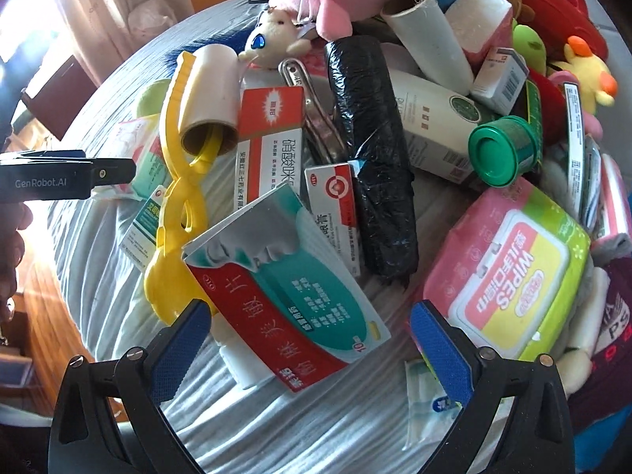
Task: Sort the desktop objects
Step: 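Grasp the pink Kotex pad pack with the left tool while the right tool grasps the red-teal medicine box, then lift the pad pack with the left tool while the right tool lifts the medicine box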
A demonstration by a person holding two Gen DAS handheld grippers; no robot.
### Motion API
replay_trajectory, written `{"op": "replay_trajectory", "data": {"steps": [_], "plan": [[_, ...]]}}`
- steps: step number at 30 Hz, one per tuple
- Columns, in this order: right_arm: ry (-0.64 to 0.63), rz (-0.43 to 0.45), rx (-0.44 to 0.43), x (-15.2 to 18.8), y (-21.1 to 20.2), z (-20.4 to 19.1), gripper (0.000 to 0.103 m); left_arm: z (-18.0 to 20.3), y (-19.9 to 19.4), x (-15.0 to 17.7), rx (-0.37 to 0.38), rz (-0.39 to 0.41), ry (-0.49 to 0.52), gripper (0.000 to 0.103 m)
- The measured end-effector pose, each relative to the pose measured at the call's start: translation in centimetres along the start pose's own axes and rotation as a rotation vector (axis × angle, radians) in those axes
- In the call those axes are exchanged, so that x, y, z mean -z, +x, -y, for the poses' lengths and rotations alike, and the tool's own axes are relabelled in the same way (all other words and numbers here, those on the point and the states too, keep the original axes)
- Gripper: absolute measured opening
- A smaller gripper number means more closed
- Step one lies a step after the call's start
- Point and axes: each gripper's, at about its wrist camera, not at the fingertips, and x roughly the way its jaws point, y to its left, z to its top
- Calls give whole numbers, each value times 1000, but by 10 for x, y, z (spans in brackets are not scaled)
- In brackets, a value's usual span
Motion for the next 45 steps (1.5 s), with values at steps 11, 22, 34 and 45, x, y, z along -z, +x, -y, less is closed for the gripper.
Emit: {"op": "replay_trajectory", "data": {"steps": [11, 22, 34, 45], "plan": [[-92, -31, 76, -2, 25, -15, 103, 7, 29, -6, -1, -59, -17, 99], [-62, -20, 48, 3, 17, -11, 80, 13, 13, -4, 51, -51, -18, 68], [-5, 59, 41, 6, -34, 0, 80, 31, -34, -11, 43, 0, -13, 67], [70, 119, 61, -7, -101, 30, 80, 12, -67, -6, 47, 57, -16, 67]]}}
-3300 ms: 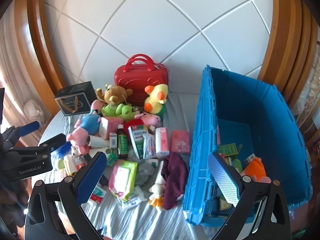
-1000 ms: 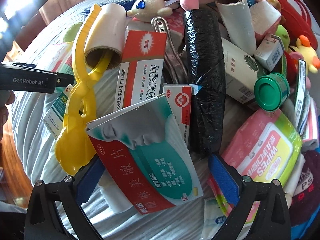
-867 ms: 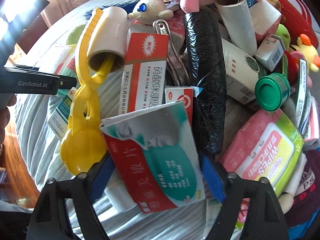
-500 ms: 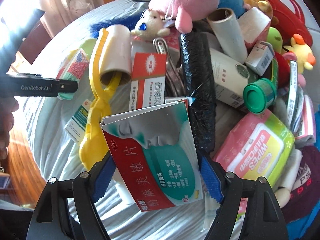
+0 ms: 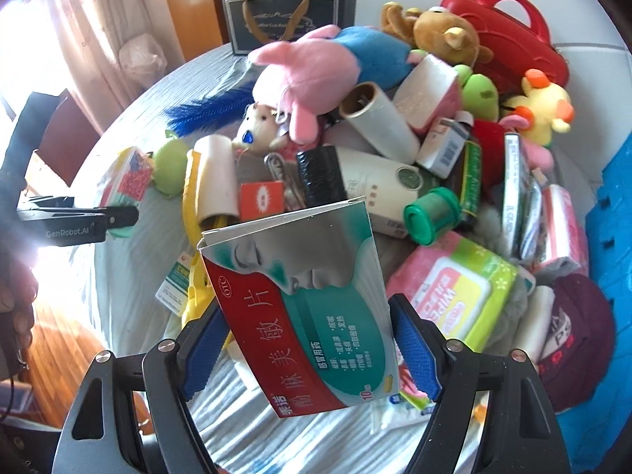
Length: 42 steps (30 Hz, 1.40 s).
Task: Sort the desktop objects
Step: 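Lift the pad pack with the left tool while the right tool lifts the medicine box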
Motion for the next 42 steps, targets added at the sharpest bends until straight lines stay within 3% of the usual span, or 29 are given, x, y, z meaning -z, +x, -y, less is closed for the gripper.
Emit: {"op": "replay_trajectory", "data": {"steps": [2, 13, 26, 30, 31, 42], "plan": [[5, 8, 1, -17, 5, -9, 80, 3, -11, 4, -18, 24, -55, 67], [23, 55, 15, -22, -35, 3, 80, 21, -54, -8, -19, 105, -16, 67], [73, 142, 27, -21, -100, 27, 80, 72, -101, -21, 18, 186, 40, 67], [89, 162, 26, -21, -116, 36, 80, 89, -116, -25, 16, 211, 22, 67], [91, 166, 26, -21, -119, 38, 80, 93, -120, -27, -3, 219, -31, 67], [102, 239, 26, -26, -168, 67, 80, 134, -152, -43, 5, 272, 12, 67]]}}
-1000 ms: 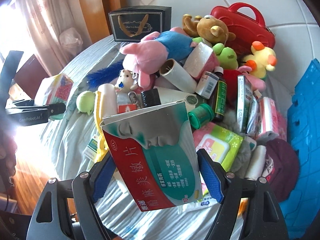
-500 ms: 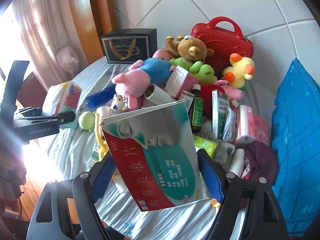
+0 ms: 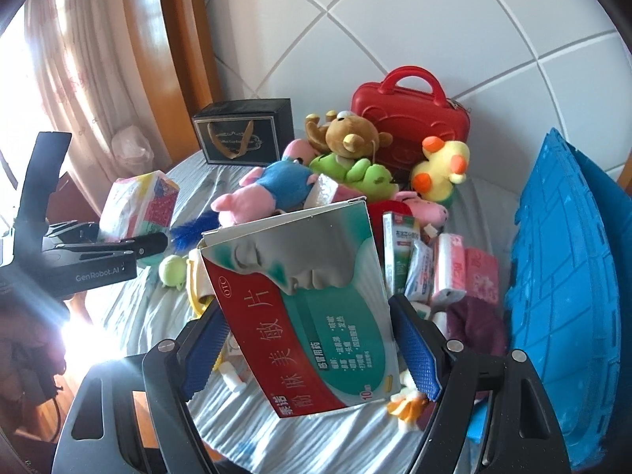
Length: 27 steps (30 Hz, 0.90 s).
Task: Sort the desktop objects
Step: 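Lift the pad pack with the left tool while the right tool lifts the medicine box, then release the pad pack into the blue bin with the left tool while the right tool releases the box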
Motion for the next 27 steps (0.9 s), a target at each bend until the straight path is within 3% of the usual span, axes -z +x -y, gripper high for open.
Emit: {"op": "replay_trajectory", "data": {"steps": [17, 27], "plan": [[28, 98, 17, -19, -58, 61, 80, 88, -27, -40, 25, 72, 46, 67], [71, 124, 51, -13, -85, 105, 80, 145, -38, -62, 61, 104, 83, 67]]}}
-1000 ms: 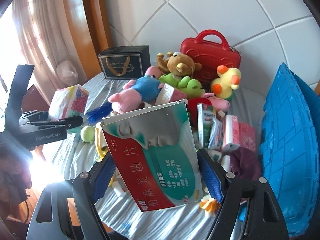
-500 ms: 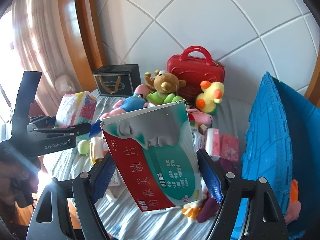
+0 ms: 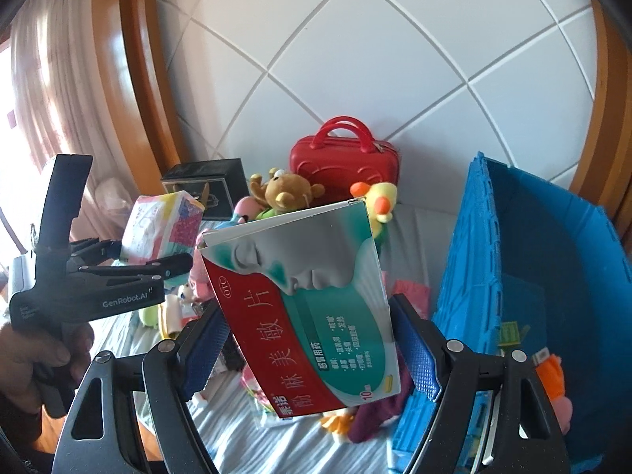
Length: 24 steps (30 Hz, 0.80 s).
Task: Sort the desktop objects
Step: 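Release the pad pack into the blue bin with the left tool while the right tool releases the box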
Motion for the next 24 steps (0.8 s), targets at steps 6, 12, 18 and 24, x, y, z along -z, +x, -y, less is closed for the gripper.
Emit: {"op": "replay_trajectory", "data": {"steps": [6, 12, 18, 24], "plan": [[42, 15, 31, 0, -19, 31, 80, 38, -4, -15, 30, 19, 34, 67], [84, 22, 66, 0, -36, 63, 80, 77, -7, -29, 63, 33, 80, 67], [122, 27, 100, 4, -51, 88, 80, 114, -6, -38, 93, 37, 119, 67], [164, 16, 138, 13, -63, 115, 80, 151, -4, -44, 128, 40, 163, 67]]}}
